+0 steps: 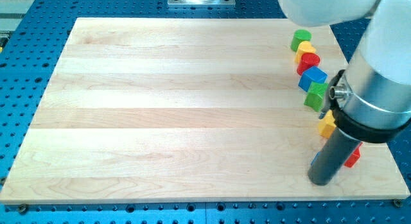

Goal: Place the blue triangle below the red star

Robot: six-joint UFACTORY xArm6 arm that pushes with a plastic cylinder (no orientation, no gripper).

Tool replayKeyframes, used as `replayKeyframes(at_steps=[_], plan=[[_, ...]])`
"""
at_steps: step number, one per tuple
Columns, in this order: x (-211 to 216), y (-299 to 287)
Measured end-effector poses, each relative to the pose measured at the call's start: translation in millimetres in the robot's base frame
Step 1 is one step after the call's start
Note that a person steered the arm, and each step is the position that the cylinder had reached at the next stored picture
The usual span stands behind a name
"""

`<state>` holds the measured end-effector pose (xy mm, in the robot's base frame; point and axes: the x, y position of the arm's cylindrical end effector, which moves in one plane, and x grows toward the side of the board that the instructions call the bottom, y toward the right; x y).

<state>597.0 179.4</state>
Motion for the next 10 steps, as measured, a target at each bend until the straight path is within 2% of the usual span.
replayKeyframes(at_steps=[3,4,5,6,7,9,10], plan=[[21,21],[18,53],[-6,91],[-19,101],[-20,94],[21,89],[6,74]])
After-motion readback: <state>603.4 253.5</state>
